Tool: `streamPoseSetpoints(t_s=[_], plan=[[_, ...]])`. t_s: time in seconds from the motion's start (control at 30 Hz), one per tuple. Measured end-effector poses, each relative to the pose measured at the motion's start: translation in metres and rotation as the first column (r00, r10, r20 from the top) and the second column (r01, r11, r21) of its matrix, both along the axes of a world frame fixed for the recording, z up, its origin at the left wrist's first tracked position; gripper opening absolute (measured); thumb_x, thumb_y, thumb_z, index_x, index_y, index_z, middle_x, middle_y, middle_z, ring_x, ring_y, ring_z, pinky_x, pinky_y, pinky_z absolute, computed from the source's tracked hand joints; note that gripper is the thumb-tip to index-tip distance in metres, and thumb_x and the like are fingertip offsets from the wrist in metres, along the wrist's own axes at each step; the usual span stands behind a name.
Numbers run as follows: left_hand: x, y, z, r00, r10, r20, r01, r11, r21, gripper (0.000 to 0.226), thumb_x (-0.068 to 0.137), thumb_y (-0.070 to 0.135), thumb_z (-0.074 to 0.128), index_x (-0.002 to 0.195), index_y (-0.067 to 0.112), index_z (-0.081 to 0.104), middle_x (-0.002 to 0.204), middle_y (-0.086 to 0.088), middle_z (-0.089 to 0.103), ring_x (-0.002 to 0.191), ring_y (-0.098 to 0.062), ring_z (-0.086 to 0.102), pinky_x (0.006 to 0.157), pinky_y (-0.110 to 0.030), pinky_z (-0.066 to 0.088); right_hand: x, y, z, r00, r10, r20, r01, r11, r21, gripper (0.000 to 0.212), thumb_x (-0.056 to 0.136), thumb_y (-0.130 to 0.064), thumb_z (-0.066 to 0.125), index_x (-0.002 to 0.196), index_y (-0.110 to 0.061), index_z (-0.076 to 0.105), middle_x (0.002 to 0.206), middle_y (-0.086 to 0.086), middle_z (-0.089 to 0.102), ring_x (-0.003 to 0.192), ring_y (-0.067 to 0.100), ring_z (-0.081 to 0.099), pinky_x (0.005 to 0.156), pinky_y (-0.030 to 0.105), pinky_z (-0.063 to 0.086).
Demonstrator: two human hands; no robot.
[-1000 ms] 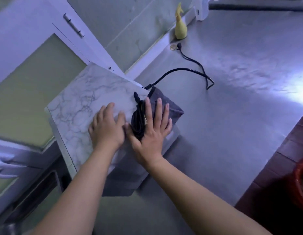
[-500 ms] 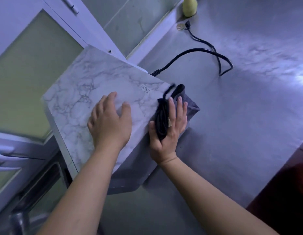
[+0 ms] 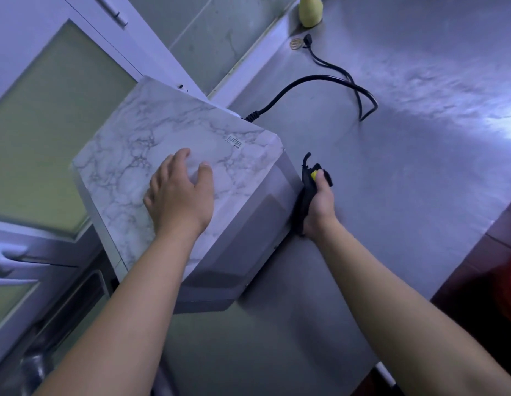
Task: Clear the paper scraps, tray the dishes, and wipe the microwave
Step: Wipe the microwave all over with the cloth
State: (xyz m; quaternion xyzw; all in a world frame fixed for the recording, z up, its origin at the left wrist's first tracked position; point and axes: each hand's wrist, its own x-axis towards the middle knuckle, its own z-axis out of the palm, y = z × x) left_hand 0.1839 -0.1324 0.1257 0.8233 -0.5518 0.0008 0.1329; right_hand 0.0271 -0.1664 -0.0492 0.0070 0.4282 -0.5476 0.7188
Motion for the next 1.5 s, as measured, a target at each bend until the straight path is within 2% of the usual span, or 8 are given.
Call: streamPoseSetpoints(t_s=[0.17, 0.3, 0.43, 0.63, 1.03, 1.2, 1.43, 1.5], plan=[[-0.002, 0.001, 0.001, 1.0, 0.004, -0.015, -0.003, 1.0, 0.022, 0.051, 0.096, 0.051, 0.034, 0.145, 0.037, 0.038, 0.158, 0.01, 0.032, 0.145, -0.02, 0.025, 0.118, -0.046, 0.014, -0.05, 0.024, 0.033, 0.979, -0.196, 0.049, 0.195, 0.981, 0.014, 0.035, 0.097, -0.052, 0.054, 0.108, -0.022, 0.068, 0.117, 0.0, 0.069, 0.109, 0.017, 0.061, 0.097, 0.033, 0.046], [-0.002, 0.0, 0.002, 1.0, 0.007, -0.012, -0.007, 1.0, 0.026, 0.051, 0.096, 0.051, 0.034, 0.145, 0.037, 0.038, 0.158, 0.009, 0.032, 0.145, -0.021, 0.025, 0.117, -0.045, 0.015, -0.026, 0.066, 0.079, 0.959, -0.262, -0.111, 0.221, 0.932, -0.289, 0.064, 0.089, -0.058, 0.054, 0.142, -0.022, 0.052, 0.134, -0.011, 0.058, 0.122, 0.006, 0.054, 0.104, 0.025, 0.04], [-0.003, -0.001, 0.004, 1.0, 0.014, -0.015, -0.013, 1.0, 0.019, 0.052, 0.096, 0.048, 0.037, 0.146, 0.036, 0.038, 0.158, 0.007, 0.032, 0.145, -0.022, 0.025, 0.117, -0.046, 0.016, 0.038, 0.08, 0.122, 0.74, -0.472, -0.48, -0.019, 0.699, -0.715, 0.059, 0.098, -0.049, 0.046, 0.153, -0.032, 0.032, 0.161, -0.008, 0.031, 0.151, 0.009, 0.019, 0.123, 0.041, 0.016], [0.004, -0.004, 0.002, 1.0, -0.017, 0.009, 0.017, 1.0, 0.021, 0.05, 0.098, 0.042, 0.045, 0.147, 0.034, 0.04, 0.157, 0.003, 0.034, 0.144, -0.027, 0.029, 0.115, -0.047, 0.019, 0.092, 0.087, 0.1, 0.307, -0.525, -0.794, -0.228, 0.769, -0.597, 0.069, 0.084, -0.055, 0.047, 0.147, -0.029, 0.041, 0.16, 0.005, 0.024, 0.152, 0.027, 0.015, 0.112, 0.069, 0.01], [0.002, -0.002, -0.002, 1.0, -0.01, 0.008, 0.01, 1.0, -0.005, 0.049, 0.096, 0.052, 0.035, 0.142, 0.038, 0.04, 0.156, 0.01, 0.034, 0.144, -0.02, 0.026, 0.117, -0.044, 0.016, 0.073, 0.062, 0.032, 0.757, -0.347, -0.554, 0.176, 0.924, -0.339, 0.06, 0.086, -0.054, 0.052, 0.142, -0.053, 0.031, 0.162, -0.008, 0.03, 0.151, 0.008, 0.016, 0.124, 0.05, 0.008], [0.001, -0.001, -0.001, 1.0, -0.002, -0.003, 0.002, 1.0, 0.005, 0.049, 0.096, 0.052, 0.035, 0.143, 0.038, 0.04, 0.155, 0.009, 0.035, 0.144, -0.021, 0.027, 0.117, -0.044, 0.017, 0.05, 0.041, 0.002, 0.941, -0.206, -0.267, 0.201, 0.978, -0.046, 0.057, 0.1, -0.036, 0.055, 0.153, -0.03, 0.035, 0.155, -0.006, 0.04, 0.144, 0.013, 0.036, 0.122, 0.043, 0.025], [-0.001, 0.001, 0.002, 1.0, 0.002, -0.013, -0.002, 1.0, 0.03, 0.051, 0.096, 0.051, 0.035, 0.145, 0.036, 0.039, 0.158, 0.007, 0.033, 0.145, -0.022, 0.025, 0.118, -0.045, 0.015, -0.007, 0.047, 0.039, 1.0, -0.008, 0.007, 0.007, 0.992, 0.125, 0.04, 0.092, -0.063, 0.053, 0.11, -0.031, 0.068, 0.097, -0.007, 0.075, 0.084, 0.011, 0.071, 0.057, 0.028, 0.052], [-0.001, 0.0, 0.001, 0.999, -0.001, -0.033, 0.002, 1.0, 0.028, 0.052, 0.096, 0.05, 0.035, 0.146, 0.036, 0.038, 0.158, 0.007, 0.033, 0.145, -0.021, 0.025, 0.118, -0.044, 0.015, -0.012, 0.059, 0.061, 0.993, -0.052, -0.11, 0.047, 0.998, -0.039, 0.038, 0.096, -0.057, 0.051, 0.121, -0.031, 0.063, 0.104, -0.015, 0.074, 0.095, 0.001, 0.07, 0.066, 0.019, 0.054]])
